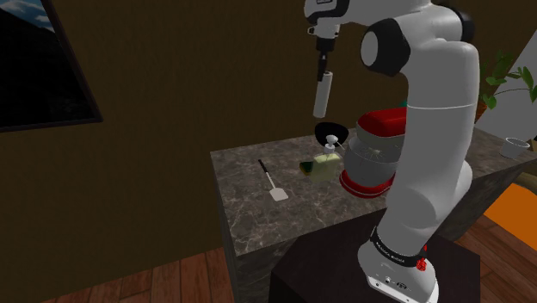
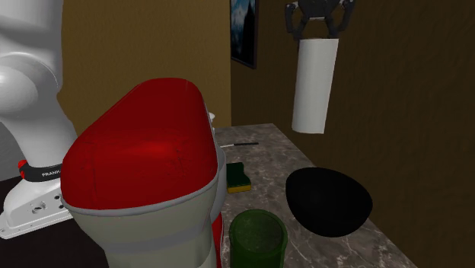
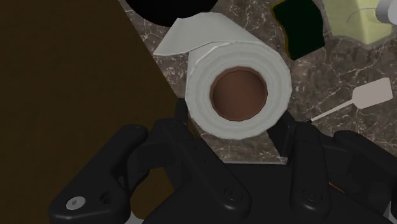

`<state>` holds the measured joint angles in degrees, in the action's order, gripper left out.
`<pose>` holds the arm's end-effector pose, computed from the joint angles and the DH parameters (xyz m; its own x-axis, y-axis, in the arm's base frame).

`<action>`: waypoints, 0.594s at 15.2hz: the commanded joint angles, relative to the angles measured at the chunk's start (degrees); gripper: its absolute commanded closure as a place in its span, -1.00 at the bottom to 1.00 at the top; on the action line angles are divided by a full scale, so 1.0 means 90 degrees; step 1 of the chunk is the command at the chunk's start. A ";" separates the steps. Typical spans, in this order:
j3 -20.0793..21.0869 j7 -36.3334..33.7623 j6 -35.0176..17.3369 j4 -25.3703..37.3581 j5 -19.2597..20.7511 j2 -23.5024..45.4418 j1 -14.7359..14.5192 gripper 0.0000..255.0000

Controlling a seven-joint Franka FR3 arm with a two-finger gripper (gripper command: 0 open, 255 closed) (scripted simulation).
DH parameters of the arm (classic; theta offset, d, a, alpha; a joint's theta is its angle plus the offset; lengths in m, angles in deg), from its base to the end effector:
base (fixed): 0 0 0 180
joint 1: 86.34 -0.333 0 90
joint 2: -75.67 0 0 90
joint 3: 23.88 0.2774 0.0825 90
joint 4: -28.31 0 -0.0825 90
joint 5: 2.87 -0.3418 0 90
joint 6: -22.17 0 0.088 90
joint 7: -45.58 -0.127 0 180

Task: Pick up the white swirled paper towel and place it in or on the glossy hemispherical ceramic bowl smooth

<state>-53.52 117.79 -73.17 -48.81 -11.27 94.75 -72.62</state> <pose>0.4742 -0.3652 0.5057 0.8689 0.4949 -0.0071 0.4949 -0.8684 0.0305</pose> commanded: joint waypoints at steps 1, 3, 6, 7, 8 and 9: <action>-0.0072 0.0304 0.0271 0.0435 -0.0121 0.0196 0.0290 1.00; -0.0118 0.0572 0.0586 0.1002 -0.0278 0.0475 0.0619 1.00; -0.0145 0.0944 0.1161 0.2092 -0.0569 0.1024 0.1224 1.00; -0.0139 0.1054 0.1399 0.2562 -0.0687 0.1261 0.1471 1.00; -0.0115 0.1148 0.1681 0.3133 -0.0824 0.1547 0.1760 1.00; -0.0021 0.1225 0.2285 0.4408 -0.1102 0.2179 0.2351 1.00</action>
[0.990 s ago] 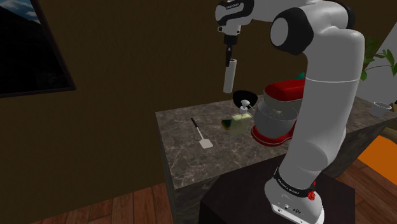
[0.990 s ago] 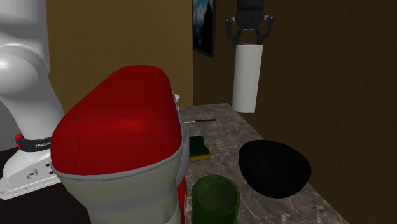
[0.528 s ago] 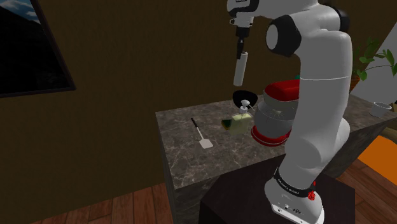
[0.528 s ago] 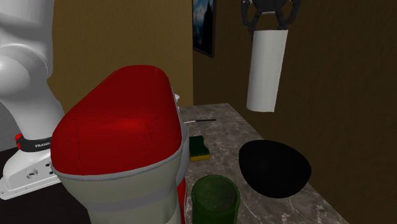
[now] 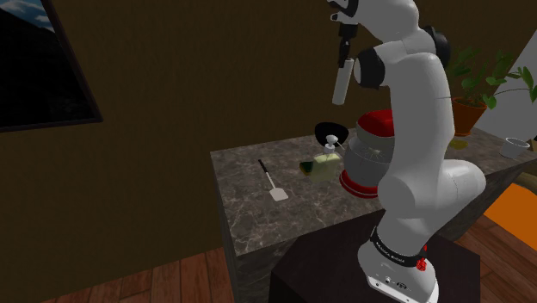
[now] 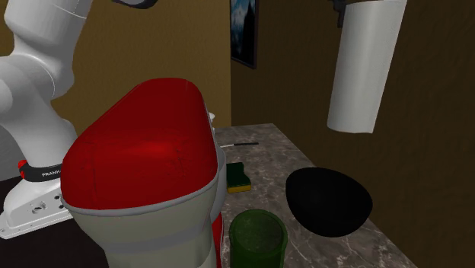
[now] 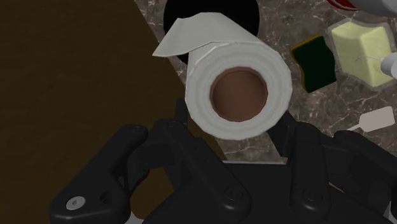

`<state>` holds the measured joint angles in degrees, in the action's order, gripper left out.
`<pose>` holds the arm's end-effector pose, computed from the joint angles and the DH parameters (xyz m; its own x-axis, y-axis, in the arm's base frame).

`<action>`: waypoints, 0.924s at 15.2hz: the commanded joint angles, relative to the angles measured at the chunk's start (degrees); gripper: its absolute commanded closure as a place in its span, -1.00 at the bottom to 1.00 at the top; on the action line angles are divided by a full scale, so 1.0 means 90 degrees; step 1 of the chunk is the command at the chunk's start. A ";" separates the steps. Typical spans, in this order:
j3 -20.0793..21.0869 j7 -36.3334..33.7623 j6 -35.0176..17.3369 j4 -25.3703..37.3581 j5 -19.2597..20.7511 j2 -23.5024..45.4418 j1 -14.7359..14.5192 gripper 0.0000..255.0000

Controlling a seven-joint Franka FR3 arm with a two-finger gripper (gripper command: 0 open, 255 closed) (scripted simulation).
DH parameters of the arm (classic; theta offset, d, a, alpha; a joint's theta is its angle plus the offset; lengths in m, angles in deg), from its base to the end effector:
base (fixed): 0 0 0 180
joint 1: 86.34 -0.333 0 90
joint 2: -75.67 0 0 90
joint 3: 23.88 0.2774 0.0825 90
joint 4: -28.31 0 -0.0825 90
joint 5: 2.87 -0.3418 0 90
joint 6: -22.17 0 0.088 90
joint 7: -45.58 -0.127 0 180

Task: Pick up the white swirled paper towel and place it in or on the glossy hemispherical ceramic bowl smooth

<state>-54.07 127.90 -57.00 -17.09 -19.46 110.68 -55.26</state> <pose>0.4309 -0.4583 0.5482 0.8698 0.4934 -0.0058 0.4932 -0.8692 0.0360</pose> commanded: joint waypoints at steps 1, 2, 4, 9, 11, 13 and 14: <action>0.0028 0.0130 0.0244 0.0433 -0.0094 0.0217 0.0279 1.00; -0.0005 0.0154 0.0047 0.0084 -0.0038 0.0079 0.0161 1.00; -0.0052 0.0185 -0.0284 -0.0472 0.0048 -0.0126 -0.0021 1.00; -0.0110 0.0224 -0.0946 -0.1475 0.0186 -0.0445 -0.0317 1.00; -0.0121 0.0234 -0.1175 -0.1793 0.0223 -0.0529 -0.0401 1.00; -0.0129 0.0242 -0.1392 -0.2081 0.0252 -0.0597 -0.0472 1.00; -0.0132 0.0246 -0.1496 -0.2216 0.0263 -0.0625 -0.0504 1.00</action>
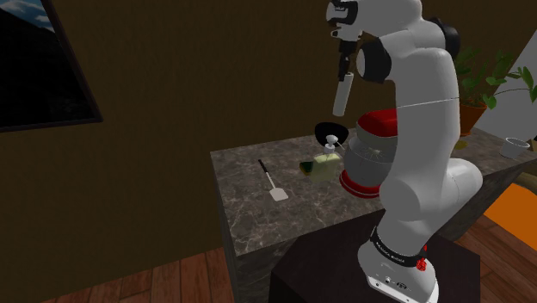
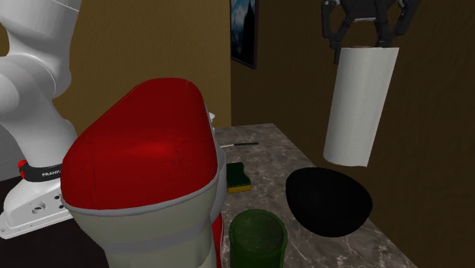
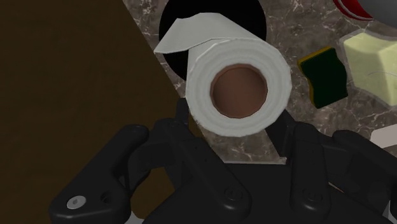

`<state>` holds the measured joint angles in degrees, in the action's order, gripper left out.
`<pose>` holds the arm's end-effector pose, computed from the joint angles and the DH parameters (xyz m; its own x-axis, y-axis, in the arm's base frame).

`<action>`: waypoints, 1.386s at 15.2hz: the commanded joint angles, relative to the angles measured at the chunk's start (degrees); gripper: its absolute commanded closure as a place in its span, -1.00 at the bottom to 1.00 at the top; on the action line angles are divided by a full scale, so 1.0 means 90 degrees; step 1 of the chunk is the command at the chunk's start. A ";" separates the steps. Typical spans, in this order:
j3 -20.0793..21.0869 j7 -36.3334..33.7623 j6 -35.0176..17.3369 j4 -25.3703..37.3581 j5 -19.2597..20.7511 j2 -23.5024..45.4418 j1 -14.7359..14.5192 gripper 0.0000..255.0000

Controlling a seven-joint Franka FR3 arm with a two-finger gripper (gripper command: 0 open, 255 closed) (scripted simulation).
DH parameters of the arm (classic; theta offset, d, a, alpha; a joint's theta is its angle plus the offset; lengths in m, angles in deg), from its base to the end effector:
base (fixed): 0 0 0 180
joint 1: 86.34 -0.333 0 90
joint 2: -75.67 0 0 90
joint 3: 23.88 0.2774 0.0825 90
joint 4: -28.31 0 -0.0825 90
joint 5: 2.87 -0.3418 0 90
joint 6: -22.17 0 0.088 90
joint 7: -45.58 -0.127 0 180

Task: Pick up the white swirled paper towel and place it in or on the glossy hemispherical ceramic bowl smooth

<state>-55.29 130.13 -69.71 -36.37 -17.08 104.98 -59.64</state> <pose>0.4230 -0.4700 0.4941 0.8682 0.4962 -0.0073 0.4962 -0.8677 0.0289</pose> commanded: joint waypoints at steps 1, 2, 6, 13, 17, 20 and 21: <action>0.0001 0.0002 -0.0186 -0.0202 0.0009 -0.0018 -0.0046 1.00; 0.0000 0.0006 -0.0286 -0.0326 0.0018 -0.0041 -0.0073 1.00; -0.0001 0.0023 -0.0667 -0.0776 0.0039 -0.0103 -0.0164 1.00; 0.0015 0.0060 -0.1280 -0.1426 0.0032 -0.0127 -0.0268 1.00; 0.0029 0.0082 -0.1549 -0.1685 0.0014 -0.0109 -0.0300 1.00; 0.0029 0.0082 -0.1548 -0.1682 0.0013 -0.0107 -0.0299 1.00; 0.0029 0.0082 -0.1548 -0.1682 0.0013 -0.0107 -0.0299 1.00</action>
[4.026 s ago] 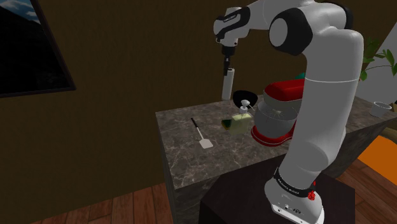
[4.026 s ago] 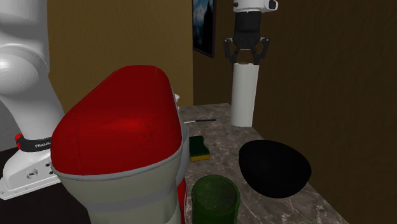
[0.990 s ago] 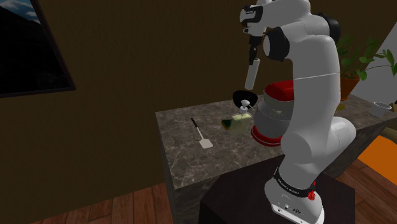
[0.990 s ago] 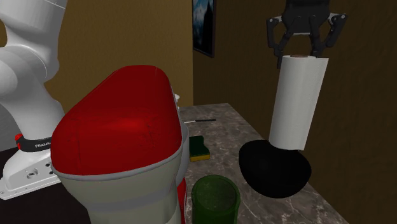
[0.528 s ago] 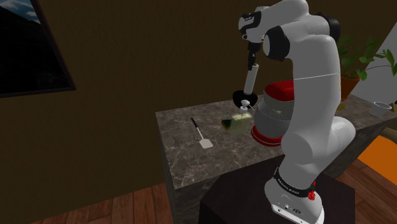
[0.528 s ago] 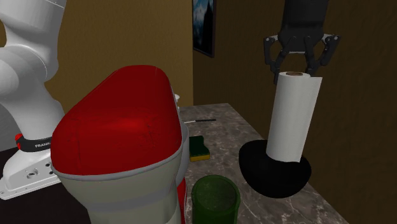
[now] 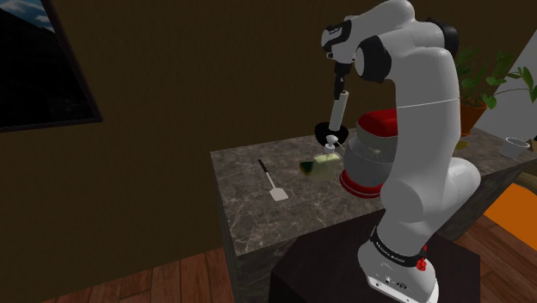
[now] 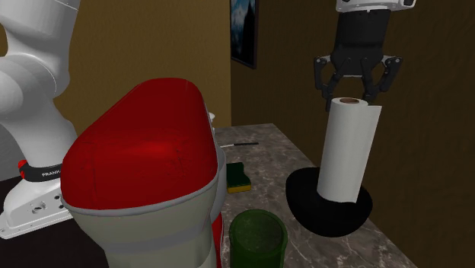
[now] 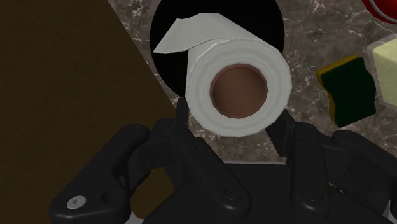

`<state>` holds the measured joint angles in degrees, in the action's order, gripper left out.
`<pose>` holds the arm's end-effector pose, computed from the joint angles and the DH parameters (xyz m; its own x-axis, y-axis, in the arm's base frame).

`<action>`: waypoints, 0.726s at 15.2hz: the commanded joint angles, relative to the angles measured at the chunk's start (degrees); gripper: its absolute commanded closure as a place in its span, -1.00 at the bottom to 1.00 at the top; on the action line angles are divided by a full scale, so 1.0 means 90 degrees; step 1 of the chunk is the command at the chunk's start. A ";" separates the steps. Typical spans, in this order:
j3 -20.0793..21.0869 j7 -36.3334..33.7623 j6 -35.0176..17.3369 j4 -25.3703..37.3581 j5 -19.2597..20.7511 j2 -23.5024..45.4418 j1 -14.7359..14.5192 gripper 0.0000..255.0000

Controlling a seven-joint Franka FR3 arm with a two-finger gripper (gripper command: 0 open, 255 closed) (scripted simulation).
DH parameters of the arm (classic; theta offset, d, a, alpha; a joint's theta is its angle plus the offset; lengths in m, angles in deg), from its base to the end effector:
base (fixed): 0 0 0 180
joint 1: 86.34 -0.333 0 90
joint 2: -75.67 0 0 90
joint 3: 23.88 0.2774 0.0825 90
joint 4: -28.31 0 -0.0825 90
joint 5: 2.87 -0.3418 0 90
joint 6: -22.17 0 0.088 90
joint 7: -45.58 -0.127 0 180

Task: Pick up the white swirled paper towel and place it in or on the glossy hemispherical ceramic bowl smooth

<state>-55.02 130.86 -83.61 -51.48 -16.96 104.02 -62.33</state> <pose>0.4258 -0.4721 0.4132 0.8681 0.4963 -0.0074 0.4963 -0.8676 0.0296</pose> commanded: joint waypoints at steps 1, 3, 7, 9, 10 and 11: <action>0.0000 0.0001 -0.0004 -0.0003 -0.0001 0.0000 0.0000 1.00; 0.0000 0.0001 -0.0004 -0.0003 -0.0001 0.0000 0.0000 1.00; 0.0000 0.0001 -0.0004 -0.0003 0.0000 0.0000 0.0000 -1.00; 0.0000 0.0001 -0.0004 -0.0003 0.0000 0.0000 0.0000 -1.00; -0.0012 -0.0018 0.0195 0.0177 0.0019 -0.0026 0.0017 -1.00; -0.0022 -0.0036 0.0400 0.0372 0.0033 -0.0042 0.0039 -1.00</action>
<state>-55.15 130.65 -81.15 -49.08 -16.77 103.82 -62.05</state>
